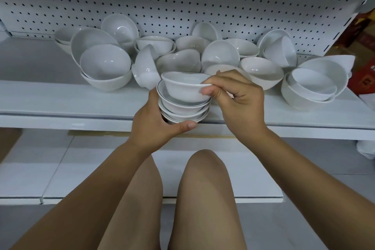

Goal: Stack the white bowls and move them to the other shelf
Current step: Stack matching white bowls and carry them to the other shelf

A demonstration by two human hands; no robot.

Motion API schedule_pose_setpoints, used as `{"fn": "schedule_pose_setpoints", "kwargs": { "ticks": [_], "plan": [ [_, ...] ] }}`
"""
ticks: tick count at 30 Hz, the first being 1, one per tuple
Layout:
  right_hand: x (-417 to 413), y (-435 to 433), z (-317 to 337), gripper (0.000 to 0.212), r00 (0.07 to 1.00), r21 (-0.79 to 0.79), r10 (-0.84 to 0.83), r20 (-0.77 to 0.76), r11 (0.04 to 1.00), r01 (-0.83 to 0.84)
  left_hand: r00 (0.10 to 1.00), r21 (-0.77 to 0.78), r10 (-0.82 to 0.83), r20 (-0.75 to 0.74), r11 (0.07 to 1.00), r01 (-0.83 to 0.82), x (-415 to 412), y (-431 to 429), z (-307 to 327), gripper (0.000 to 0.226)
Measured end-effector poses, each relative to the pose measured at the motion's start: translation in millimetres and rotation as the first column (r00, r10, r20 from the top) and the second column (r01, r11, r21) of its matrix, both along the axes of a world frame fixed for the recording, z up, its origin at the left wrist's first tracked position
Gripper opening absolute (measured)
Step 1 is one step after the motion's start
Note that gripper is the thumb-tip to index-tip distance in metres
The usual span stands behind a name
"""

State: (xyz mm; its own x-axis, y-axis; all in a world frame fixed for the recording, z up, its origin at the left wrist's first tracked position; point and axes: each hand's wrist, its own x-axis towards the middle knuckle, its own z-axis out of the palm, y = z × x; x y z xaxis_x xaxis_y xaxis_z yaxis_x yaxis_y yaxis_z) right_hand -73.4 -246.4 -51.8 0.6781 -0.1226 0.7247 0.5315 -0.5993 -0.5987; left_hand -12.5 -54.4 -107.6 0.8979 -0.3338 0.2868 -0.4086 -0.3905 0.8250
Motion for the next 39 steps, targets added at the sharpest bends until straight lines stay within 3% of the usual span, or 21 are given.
{"fn": "schedule_pose_setpoints", "kwargs": {
  "ticks": [12, 19, 21, 23, 25, 27, 31, 35, 39],
  "plan": [
    [7, -3, -29, 0.012, 0.992, -0.135, 0.075, 0.1, 0.989, -0.061, 1.0, -0.032, -0.01, 0.009, 0.999, 0.01, -1, -1, -3, 0.111],
    [9, -9, -26, 0.015, 0.995, -0.151, 0.088, 0.044, 0.985, -0.081, 1.0, -0.045, -0.009, 0.008, 0.999, 0.01, -2, -1, -1, 0.11],
    [3, -7, -29, 0.026, 0.998, -0.086, 0.06, -0.018, 0.994, -0.061, 1.0, -0.039, -0.012, 0.002, 0.999, 0.012, -2, -1, 0, 0.11],
    [-8, 1, -32, 0.039, 0.99, 0.115, 0.075, -0.118, 0.991, -0.061, 1.0, -0.023, -0.021, 0.002, 1.0, 0.021, -1, 0, 1, 0.111],
    [-20, 13, -36, 0.045, 0.979, 0.364, 0.101, -0.176, 0.931, -0.031, 0.999, 0.0, -0.037, 0.001, 0.999, 0.037, 0, 1, 0, 0.112],
    [-32, 24, -44, 0.045, 0.976, 0.499, 0.049, -0.212, 0.864, 0.065, 0.999, 0.022, -0.054, -0.006, 0.998, 0.054, 1, 2, 1, 0.114],
    [-45, 35, -64, 0.048, 0.951, 0.6, 0.009, -0.31, 0.777, 0.188, 0.995, 0.054, -0.096, -0.025, 0.994, 0.097, 3, 6, 4, 0.12],
    [-39, 42, -64, 0.048, 0.95, 0.618, 0.094, -0.297, 0.778, 0.116, 0.994, 0.064, -0.103, -0.045, 0.992, 0.106, 3, 6, 7, 0.111],
    [-33, 44, -62, 0.047, 0.954, 0.657, 0.111, -0.278, 0.747, 0.104, 0.973, -0.078, -0.184, -0.142, 0.982, 0.175, 3, 12, 15, 0.105]
  ]
}}
